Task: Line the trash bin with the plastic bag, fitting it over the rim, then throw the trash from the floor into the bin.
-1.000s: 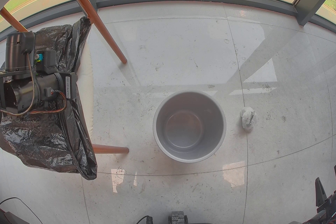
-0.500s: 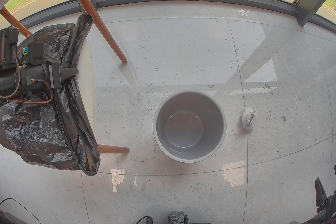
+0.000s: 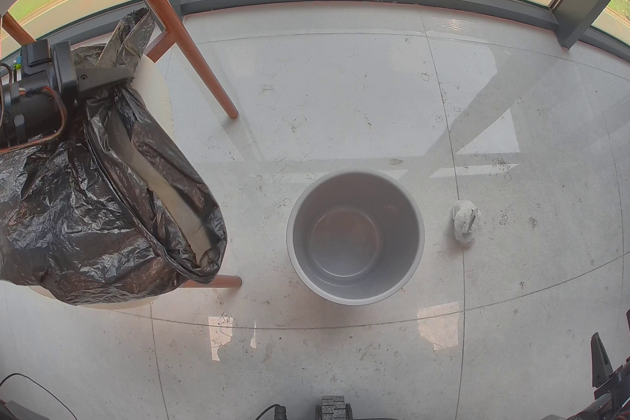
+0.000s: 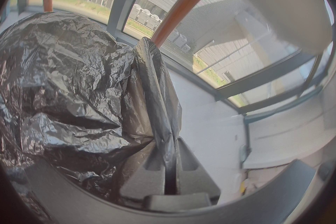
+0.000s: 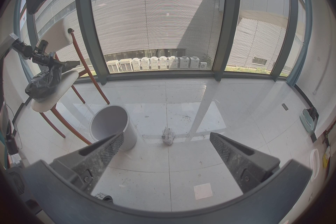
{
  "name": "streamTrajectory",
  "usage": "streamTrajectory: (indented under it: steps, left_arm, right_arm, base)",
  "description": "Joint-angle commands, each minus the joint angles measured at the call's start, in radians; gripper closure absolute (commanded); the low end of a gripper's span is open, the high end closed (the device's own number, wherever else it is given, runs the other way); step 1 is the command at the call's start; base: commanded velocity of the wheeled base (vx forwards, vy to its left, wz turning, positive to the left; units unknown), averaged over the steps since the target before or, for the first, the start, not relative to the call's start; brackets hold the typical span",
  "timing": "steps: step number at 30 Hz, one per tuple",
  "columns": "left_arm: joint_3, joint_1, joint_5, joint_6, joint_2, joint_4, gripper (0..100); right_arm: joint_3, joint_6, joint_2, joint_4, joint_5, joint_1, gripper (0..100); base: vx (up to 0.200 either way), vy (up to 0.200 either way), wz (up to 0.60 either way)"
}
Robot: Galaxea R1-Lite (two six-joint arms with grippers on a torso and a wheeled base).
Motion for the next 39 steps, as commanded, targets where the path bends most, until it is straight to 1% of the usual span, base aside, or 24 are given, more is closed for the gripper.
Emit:
streamTrajectory:
  steps: [1, 2, 3, 6, 9, 13, 17, 18, 20, 22, 23, 25, 28, 30, 31, 32, 33, 34, 37, 38, 39]
  left_arm:
    - [-0.015, -0.015, -0.081, -0.122, -0.116, 0.000, 100]
    - [-0.012, -0.020, -0.095, -0.142, -0.126, 0.000, 100]
    - [-0.002, -0.038, -0.134, -0.188, -0.162, 0.000, 100]
    - [0.024, -0.083, -0.190, -0.250, -0.215, -0.001, 100]
    - [0.065, -0.149, -0.233, -0.273, -0.260, -0.003, 100]
    - [0.097, -0.248, -0.238, -0.267, -0.266, -0.003, 100]
    - [0.103, -0.325, -0.233, -0.256, -0.257, -0.006, 100]
    - [0.103, -0.326, -0.232, -0.256, -0.257, -0.006, 100]
    - [0.100, -0.365, -0.230, -0.234, -0.231, -0.016, 100]
    - [0.100, -0.365, -0.230, -0.234, -0.231, -0.016, 100]
    - [0.102, -0.406, -0.223, -0.184, -0.189, -0.070, 100]
    - [0.108, -0.438, -0.218, -0.158, -0.152, -0.131, 100]
    - [0.110, -0.486, -0.189, -0.158, -0.097, -0.231, 100]
    - [0.110, -0.524, -0.151, -0.158, -0.050, -0.297, 100]
    - [0.111, -0.540, -0.132, -0.158, -0.028, -0.322, 100]
    - [0.111, -0.540, -0.132, -0.158, -0.028, -0.322, 100]
    - [0.116, -0.577, -0.086, -0.159, 0.022, -0.380, 100]
    - [0.120, -0.601, -0.060, -0.159, 0.050, -0.418, 100]
    - [0.130, -0.653, -0.020, -0.161, 0.098, -0.500, 100]
    - [0.130, -0.656, -0.019, -0.161, 0.099, -0.504, 100]
    - [0.136, -0.692, -0.003, -0.162, 0.116, -0.541, 100]
  right_arm:
    - [0.018, 0.000, -0.016, 0.000, 0.000, 0.000, 0]
    - [0.018, 0.000, -0.016, 0.000, 0.000, 0.000, 0]
    - [0.018, 0.000, -0.016, 0.000, 0.000, 0.000, 0]
    - [0.018, 0.000, -0.016, 0.000, 0.000, 0.000, 0]
    - [0.018, 0.000, -0.016, 0.000, 0.000, 0.000, 0]
    - [0.018, 0.001, -0.016, 0.000, 0.000, 0.000, 0]
    - [0.018, 0.003, -0.016, 0.000, 0.000, 0.000, 0]
    - [0.018, 0.003, -0.016, 0.000, 0.000, 0.000, 0]
    - [0.018, 0.003, -0.016, 0.000, 0.000, 0.000, 0]
    - [0.018, 0.003, -0.016, 0.000, 0.000, 0.000, 0]
    - [0.018, 0.003, -0.016, -0.002, 0.000, 0.000, 0]
    - [0.018, 0.001, -0.016, -0.002, 0.000, 0.000, 0]
    - [0.018, 0.001, -0.016, 0.000, 0.000, 0.000, 0]
    - [0.018, 0.001, -0.016, -0.002, 0.000, 0.000, 0]
    - [0.018, 0.001, -0.016, 0.000, 0.000, 0.000, 0]
    - [0.018, 0.001, -0.016, 0.000, 0.000, 0.000, 0]
    - [0.018, 0.000, -0.016, -0.002, 0.000, 0.000, 0]
    - [0.018, 0.000, -0.016, -0.002, 0.000, 0.000, 0]
    - [0.018, 0.001, -0.016, -0.002, 0.000, 0.000, 0]
    - [0.018, 0.001, -0.016, -0.002, 0.000, 0.000, 0]
    - [0.018, 0.001, -0.016, -0.002, 0.000, 0.000, 0]
  base:
    - [0.000, 0.000, 0.00]
    - [0.000, 0.000, 0.00]
    - [0.000, 0.000, 0.00]
    - [0.000, 0.000, 0.00]
    - [0.000, 0.000, 0.00]
    - [0.000, 0.000, 0.00]
    - [0.000, 0.000, 0.00]
    - [0.000, 0.000, 0.00]
    - [0.000, 0.000, 0.00]
    - [0.000, 0.000, 0.00]
    - [0.000, 0.000, 0.00]
    - [0.000, 0.000, 0.00]
    - [0.000, 0.000, 0.00]
    - [0.000, 0.000, 0.00]
    - [0.000, 0.000, 0.00]
    - [0.000, 0.000, 0.00]
    - [0.000, 0.000, 0.00]
    - [0.000, 0.000, 0.00]
    - [0.000, 0.000, 0.00]
    - [0.000, 0.000, 0.00]
    - [0.000, 0.000, 0.00]
